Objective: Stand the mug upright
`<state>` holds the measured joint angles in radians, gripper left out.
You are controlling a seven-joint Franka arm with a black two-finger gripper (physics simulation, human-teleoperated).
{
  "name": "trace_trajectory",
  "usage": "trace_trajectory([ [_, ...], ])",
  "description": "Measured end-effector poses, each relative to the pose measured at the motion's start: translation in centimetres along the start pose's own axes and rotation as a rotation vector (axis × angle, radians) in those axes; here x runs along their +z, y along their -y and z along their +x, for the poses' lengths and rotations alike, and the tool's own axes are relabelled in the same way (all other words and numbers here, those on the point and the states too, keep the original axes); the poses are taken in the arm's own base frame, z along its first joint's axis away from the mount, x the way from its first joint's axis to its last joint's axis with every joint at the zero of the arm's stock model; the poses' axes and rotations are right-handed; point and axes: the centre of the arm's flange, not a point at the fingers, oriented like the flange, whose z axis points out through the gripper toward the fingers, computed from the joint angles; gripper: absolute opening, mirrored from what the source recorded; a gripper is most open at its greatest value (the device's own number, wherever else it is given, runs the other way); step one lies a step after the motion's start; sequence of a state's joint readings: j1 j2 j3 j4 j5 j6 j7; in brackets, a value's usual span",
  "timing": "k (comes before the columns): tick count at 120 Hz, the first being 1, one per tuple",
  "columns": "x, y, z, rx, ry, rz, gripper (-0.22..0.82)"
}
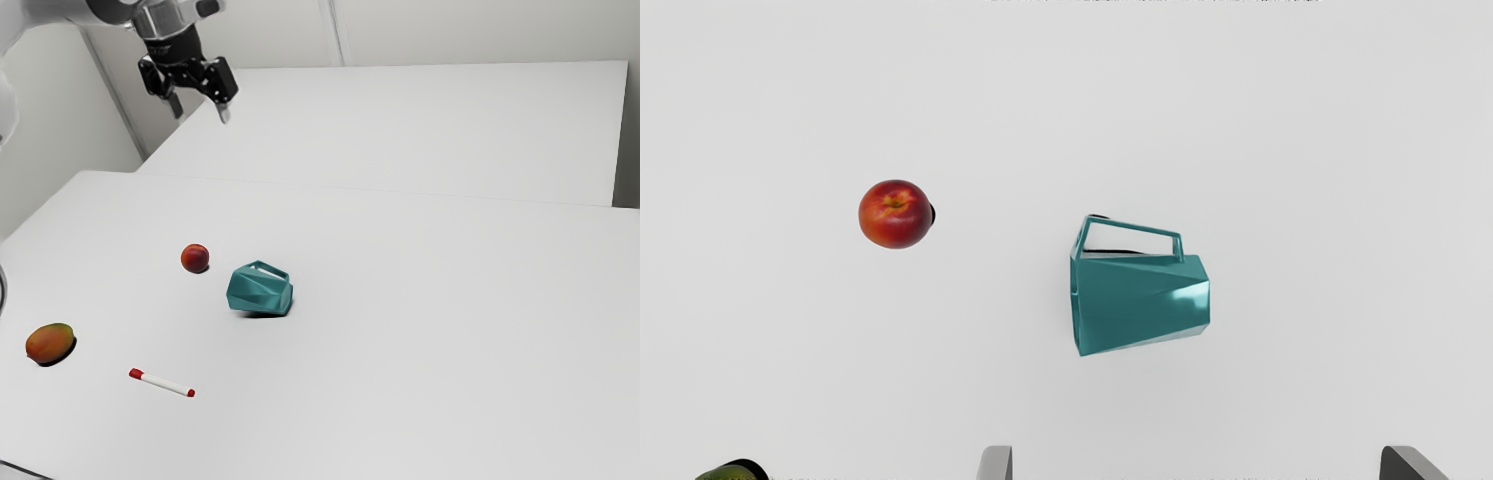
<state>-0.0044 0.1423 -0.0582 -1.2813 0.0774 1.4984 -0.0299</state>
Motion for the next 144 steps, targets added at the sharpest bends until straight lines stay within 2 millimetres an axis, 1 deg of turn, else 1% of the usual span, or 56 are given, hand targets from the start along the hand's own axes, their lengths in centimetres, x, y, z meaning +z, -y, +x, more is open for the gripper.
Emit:
trace_trajectory([
  [9,-1.0,-0.4,-1.3,0.012,-0.006,0.005,0.60],
  [17,-1.3,-0.6,-1.7,0.019,-0.009,0.008,0.60],
  [61,-1.5,-0.9,-1.8,0.015,-0.017,-0.004,0.60],
  [66,-1.4,-0.9,-1.8,0.010,-0.017,-0.007,0.60],
  [77,-0.3,-0.7,-1.7,-0.004,-0.004,-0.016,0.60],
  [88,0.0,0.1,-1.6,-0.026,-0.006,-0.028,0.60],
  [93,0.4,0.5,-1.5,-0.037,-0.001,-0.039,0.60],
  [107,2.3,2.3,-1.4,-0.070,0.016,-0.087,0.60],
  [112,3.0,3.2,-1.4,-0.087,0.021,-0.116,0.60],
  [117,4.2,4.3,-1.4,-0.107,0.035,-0.155,0.60],
  [124,7.1,6.2,-1.6,-0.147,0.070,-0.230,0.60],
  [131,10.6,8.3,-2.2,-0.195,0.103,-0.319,0.60],
  [138,13.5,10.2,-2.9,-0.241,0.114,-0.405,0.60],
  [144,15.5,11.2,-3.4,-0.268,0.115,-0.470,0.60],
])
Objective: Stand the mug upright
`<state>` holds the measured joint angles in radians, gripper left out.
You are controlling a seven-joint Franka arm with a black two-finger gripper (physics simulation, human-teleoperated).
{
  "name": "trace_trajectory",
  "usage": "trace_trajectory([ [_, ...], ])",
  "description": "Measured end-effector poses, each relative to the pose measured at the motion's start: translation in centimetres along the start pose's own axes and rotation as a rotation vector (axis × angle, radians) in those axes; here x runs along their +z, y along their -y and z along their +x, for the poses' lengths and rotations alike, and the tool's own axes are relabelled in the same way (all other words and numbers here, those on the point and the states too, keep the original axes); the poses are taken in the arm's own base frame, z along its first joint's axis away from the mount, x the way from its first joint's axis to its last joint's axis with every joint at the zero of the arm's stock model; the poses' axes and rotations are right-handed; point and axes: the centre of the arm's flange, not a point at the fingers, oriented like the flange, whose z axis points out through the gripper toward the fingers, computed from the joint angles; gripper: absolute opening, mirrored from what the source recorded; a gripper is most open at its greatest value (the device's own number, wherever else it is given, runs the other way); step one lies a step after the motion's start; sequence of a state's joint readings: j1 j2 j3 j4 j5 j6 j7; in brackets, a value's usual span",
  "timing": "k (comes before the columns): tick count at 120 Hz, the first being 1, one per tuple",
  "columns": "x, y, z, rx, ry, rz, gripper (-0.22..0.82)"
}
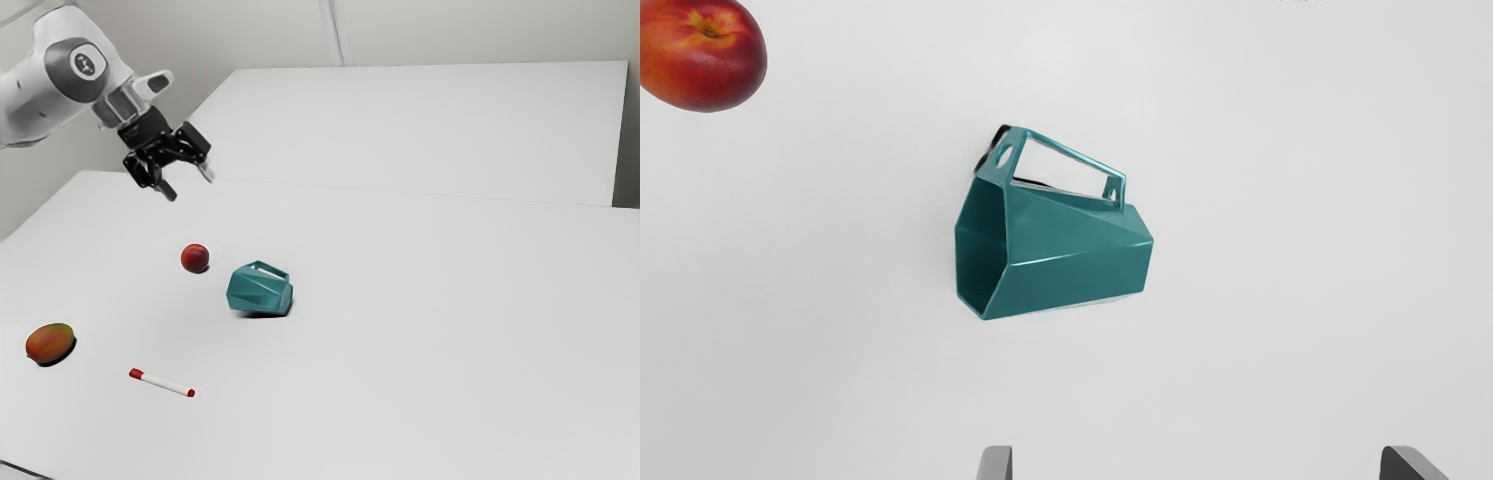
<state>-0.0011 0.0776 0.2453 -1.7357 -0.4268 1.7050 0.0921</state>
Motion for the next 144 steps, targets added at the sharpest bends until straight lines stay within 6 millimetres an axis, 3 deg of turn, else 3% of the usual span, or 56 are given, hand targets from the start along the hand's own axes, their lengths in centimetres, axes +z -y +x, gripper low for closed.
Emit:
trace_trajectory([
  [21,8.1,5.9,-0.1,-0.064,0.038,-0.173,0.60],
  [38,10.7,10.3,1.0,-0.085,-0.014,-0.279,0.60],
  [62,14.0,14.3,2.5,-0.067,-0.085,-0.396,0.60],
  [83,16.4,14.9,2.8,-0.010,-0.105,-0.473,0.60],
  [144,20.4,13.7,1.7,0.188,-0.137,-0.617,0.60],
])
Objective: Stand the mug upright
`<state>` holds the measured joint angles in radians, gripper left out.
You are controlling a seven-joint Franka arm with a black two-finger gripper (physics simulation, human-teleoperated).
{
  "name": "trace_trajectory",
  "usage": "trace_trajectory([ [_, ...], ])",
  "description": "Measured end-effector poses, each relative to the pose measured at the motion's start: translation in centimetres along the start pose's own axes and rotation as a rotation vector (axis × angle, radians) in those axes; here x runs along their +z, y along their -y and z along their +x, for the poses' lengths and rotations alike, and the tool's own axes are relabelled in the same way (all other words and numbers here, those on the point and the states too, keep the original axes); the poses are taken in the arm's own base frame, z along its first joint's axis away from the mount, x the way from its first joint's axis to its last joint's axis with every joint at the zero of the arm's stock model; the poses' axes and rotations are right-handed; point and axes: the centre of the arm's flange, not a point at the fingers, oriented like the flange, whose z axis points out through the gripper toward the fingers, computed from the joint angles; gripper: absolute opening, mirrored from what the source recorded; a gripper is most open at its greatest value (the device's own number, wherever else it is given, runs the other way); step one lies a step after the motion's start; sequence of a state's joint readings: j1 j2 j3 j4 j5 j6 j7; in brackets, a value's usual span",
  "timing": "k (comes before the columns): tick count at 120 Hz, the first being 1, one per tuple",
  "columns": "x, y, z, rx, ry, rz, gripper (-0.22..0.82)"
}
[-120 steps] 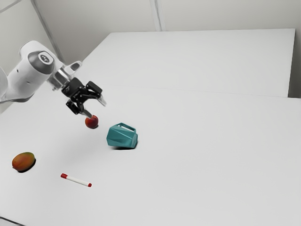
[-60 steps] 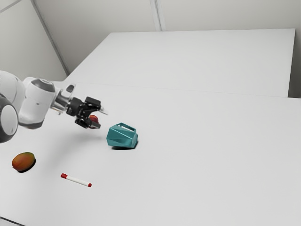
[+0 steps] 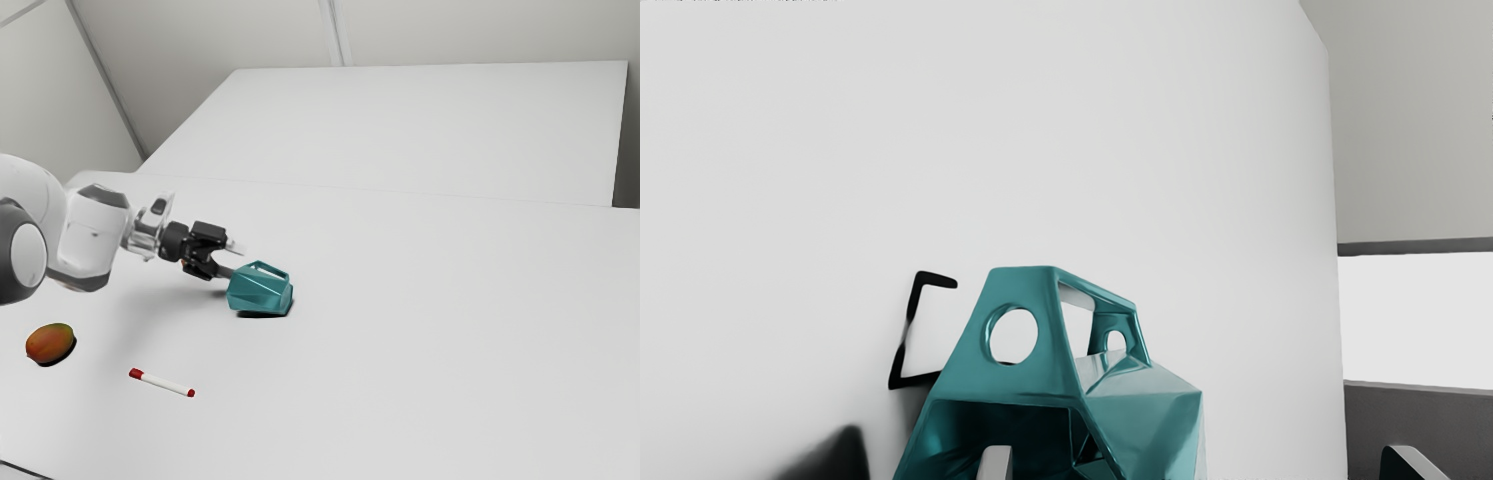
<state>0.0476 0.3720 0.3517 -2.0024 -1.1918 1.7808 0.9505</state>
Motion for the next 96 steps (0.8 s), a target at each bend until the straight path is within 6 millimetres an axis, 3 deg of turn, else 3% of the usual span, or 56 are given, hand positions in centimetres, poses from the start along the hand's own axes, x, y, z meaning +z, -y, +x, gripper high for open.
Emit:
trace_trajectory([
  [41,2.9,-0.3,-0.9,0.038,0.007,-0.049,0.59],
  [47,3.0,-0.3,-0.9,0.041,0.003,-0.050,0.52],
  [70,3.1,-0.3,-0.9,0.044,-0.013,-0.055,0.08],
  [96,3.2,-0.7,-0.8,0.048,-0.018,-0.062,-0.10],
])
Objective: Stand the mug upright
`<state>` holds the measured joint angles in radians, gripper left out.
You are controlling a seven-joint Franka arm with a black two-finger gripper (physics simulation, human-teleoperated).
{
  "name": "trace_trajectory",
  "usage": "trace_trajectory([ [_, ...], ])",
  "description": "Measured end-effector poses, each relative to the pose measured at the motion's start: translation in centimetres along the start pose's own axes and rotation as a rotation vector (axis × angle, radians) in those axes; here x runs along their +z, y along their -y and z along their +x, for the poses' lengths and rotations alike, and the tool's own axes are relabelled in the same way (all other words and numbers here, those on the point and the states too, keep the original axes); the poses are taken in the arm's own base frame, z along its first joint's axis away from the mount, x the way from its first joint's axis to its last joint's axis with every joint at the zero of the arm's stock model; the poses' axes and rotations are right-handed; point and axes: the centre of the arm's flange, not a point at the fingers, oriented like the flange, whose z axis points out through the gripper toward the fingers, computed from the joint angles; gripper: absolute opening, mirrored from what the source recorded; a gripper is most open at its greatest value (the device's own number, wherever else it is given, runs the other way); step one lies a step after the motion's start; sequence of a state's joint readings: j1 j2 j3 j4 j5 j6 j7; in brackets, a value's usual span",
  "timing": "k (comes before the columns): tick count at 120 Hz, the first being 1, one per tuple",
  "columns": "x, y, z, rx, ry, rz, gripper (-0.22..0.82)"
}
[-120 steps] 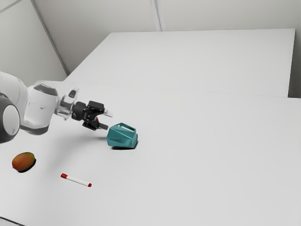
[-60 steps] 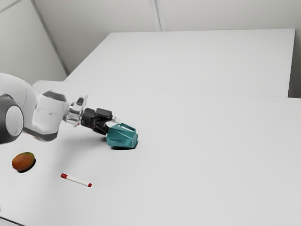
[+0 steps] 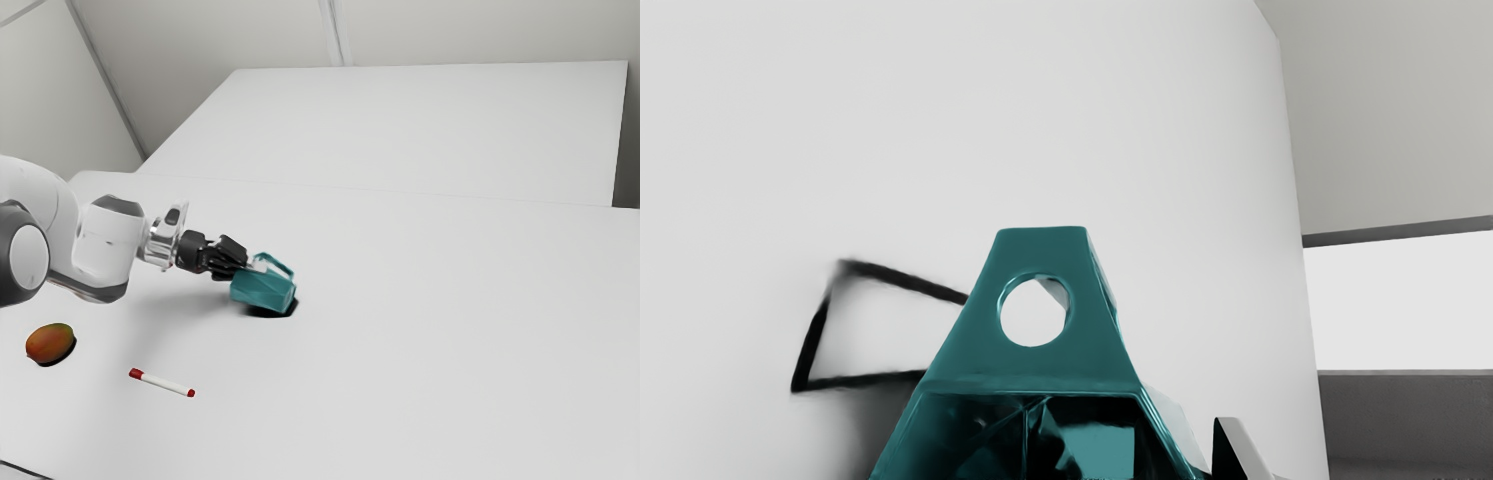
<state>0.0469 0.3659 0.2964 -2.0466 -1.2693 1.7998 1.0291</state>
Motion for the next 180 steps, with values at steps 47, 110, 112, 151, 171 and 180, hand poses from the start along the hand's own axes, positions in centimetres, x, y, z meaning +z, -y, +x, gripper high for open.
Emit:
trace_trajectory([
  [47,0.2,-6.1,3.0,0.122,0.022,0.000,-0.16],
  [110,6.4,-10.2,14.6,0.536,0.439,0.814,-0.18],
  [112,6.6,-10.1,14.6,0.536,0.433,0.826,-0.18],
  [151,8.2,-7.3,14.5,0.428,0.356,0.916,-0.17],
  [171,8.3,-7.2,14.5,0.377,0.326,0.919,0.18],
  [180,8.2,-7.3,14.5,0.357,0.315,0.920,0.30],
])
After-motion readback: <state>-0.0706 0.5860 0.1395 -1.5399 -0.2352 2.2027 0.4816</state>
